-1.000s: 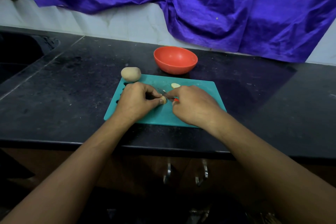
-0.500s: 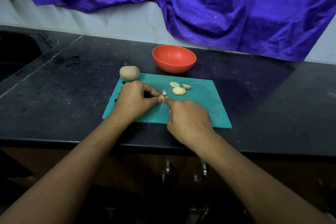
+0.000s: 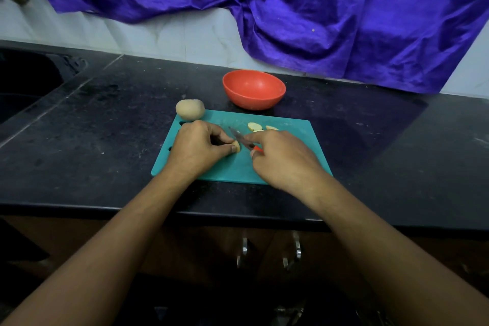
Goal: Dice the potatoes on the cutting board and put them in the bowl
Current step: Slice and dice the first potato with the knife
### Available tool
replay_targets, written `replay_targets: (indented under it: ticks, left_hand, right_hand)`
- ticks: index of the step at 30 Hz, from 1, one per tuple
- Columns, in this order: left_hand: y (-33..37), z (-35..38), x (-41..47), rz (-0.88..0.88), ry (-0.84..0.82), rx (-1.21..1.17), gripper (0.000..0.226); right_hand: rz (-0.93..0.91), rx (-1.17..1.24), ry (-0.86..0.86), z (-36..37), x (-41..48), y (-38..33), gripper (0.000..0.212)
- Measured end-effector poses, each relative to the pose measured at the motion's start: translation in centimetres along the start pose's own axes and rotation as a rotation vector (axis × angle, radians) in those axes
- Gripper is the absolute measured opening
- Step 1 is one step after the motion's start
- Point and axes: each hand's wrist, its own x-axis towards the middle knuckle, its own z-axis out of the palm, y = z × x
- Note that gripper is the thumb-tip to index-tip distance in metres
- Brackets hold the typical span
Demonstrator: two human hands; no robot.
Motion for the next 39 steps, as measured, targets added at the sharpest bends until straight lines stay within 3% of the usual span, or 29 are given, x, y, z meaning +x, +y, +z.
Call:
replay_targets:
  ticks: [14,21,24,28,39]
  left_hand:
    - [0.1,-0.3,-0.1,0.044,-0.009,0.014,0.005]
    - [0.2,-0.1,-0.1,0.025,-0.006,-0.001,0.011]
    - [0.2,-0.2,-0.1,0.015,-0.013,-0.011,0.008]
    - [0.3,-0.3,-0.2,0.007,-0.014,-0.003,0.007]
    - [0.5,-0.4,-0.3,0.000,-0.008,-0.004,0.012]
  right_hand:
    - [0.028,-0.162,-0.045,0.8,1.3,-2.6,0.032]
    - [-0.035,-0.230,0.025,3.0,-1.5,-1.5,0.061]
    - [-0.027,-0.171,0.014,2.6,-1.7,-0.5,0.057]
    - [0.051,0.097,-0.049,1.1,-1.1,0.7,0.046]
    - [0.015,-0.020,-0.035,0.2,-0.5,-0.7,0.042]
